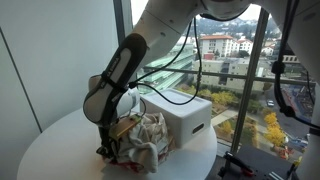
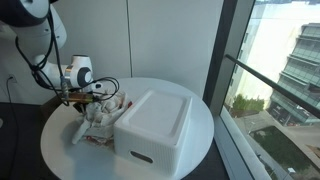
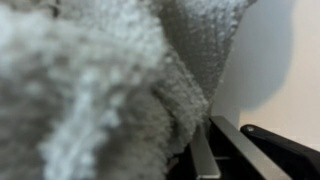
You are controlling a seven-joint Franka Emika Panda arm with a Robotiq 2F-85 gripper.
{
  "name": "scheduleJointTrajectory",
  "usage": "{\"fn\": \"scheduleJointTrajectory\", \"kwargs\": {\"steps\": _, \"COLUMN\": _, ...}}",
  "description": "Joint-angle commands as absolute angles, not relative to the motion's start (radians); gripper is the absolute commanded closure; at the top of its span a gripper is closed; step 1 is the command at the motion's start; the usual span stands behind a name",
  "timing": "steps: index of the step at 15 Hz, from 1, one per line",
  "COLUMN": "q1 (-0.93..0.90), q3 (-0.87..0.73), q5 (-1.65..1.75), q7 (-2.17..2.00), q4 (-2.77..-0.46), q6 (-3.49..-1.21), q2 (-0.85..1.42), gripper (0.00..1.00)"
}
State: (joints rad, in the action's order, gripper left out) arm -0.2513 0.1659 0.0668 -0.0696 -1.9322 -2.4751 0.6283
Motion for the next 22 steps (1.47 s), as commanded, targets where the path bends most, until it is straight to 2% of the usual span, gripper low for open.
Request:
{"fn": "scheduleJointTrajectory", "kwargs": {"steps": 1, "q1": -0.150, "q3": 0.256, "q5": -0.094, "q7": 0.038, "q4": -1.929, "q6": -2.437, "q2": 0.611, "gripper": 0.88}}
{"fn": "scheduleJointTrajectory", "kwargs": {"steps": 8, "q1": 0.030, "q3": 0.356, "q5": -0.442, "q7": 0.249, "q4": -1.874, "q6": -2.213, "q2": 0.634, "gripper": 0.88}}
{"fn": "scheduleJointTrajectory", "kwargs": {"steps": 22, "q1": 0.034, "q3": 0.325, "q5": -0.741, "q7": 0.498, "q4": -1.988, "q6": -2.062, "q2": 0.349, "gripper": 0.88}}
